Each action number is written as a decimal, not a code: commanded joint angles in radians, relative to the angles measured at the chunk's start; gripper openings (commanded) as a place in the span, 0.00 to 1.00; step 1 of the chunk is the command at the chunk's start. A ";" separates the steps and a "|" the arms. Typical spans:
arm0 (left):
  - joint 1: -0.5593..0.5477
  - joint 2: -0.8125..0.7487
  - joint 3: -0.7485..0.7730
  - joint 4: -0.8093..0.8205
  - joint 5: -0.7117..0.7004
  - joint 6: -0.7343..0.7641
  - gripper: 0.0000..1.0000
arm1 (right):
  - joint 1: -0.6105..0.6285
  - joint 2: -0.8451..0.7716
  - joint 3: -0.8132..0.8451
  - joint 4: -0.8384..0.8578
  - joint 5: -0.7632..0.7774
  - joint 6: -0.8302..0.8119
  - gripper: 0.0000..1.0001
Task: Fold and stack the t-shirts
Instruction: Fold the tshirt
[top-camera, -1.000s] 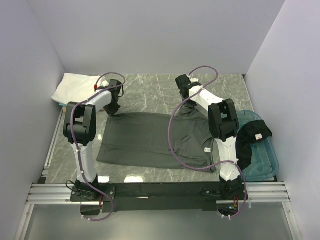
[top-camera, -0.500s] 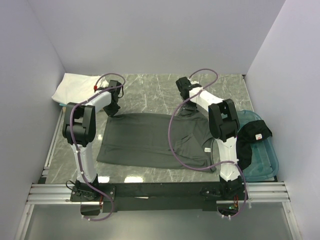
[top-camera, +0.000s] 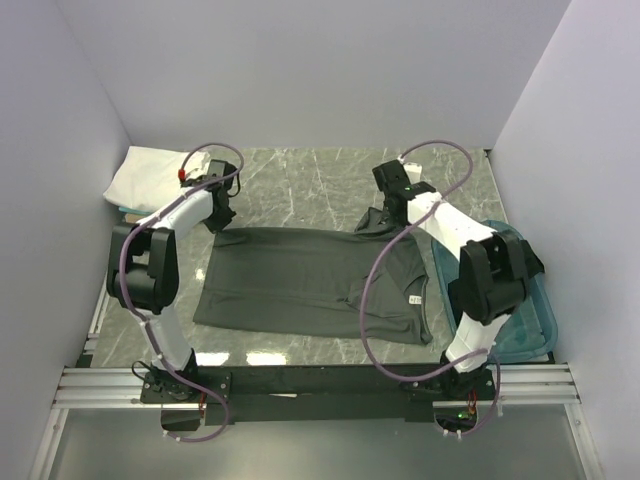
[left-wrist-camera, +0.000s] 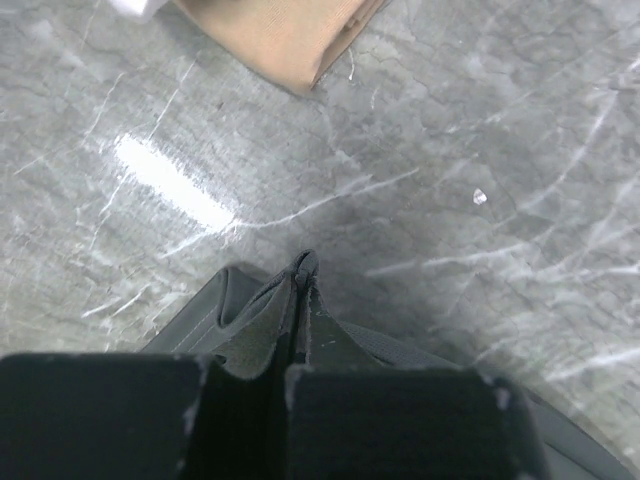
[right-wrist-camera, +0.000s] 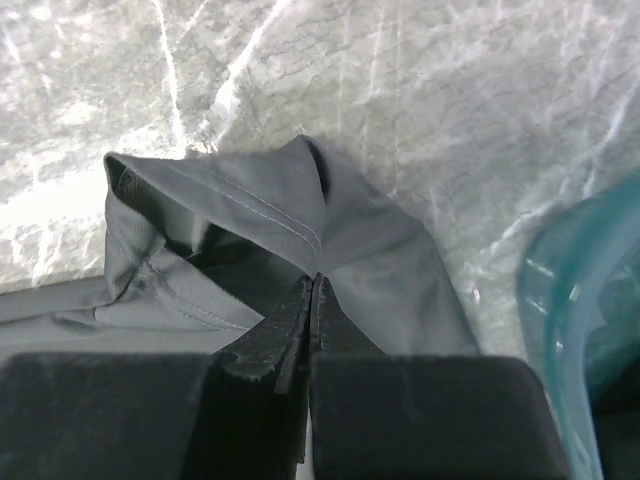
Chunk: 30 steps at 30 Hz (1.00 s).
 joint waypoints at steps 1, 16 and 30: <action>0.000 -0.073 -0.031 0.035 0.013 -0.003 0.01 | 0.010 -0.073 -0.050 0.054 0.009 0.019 0.00; -0.003 -0.232 -0.210 0.048 -0.005 -0.042 0.01 | 0.093 -0.446 -0.327 -0.029 0.110 0.112 0.00; -0.003 -0.342 -0.309 0.039 -0.019 -0.065 0.01 | 0.251 -0.669 -0.518 -0.110 0.170 0.290 0.00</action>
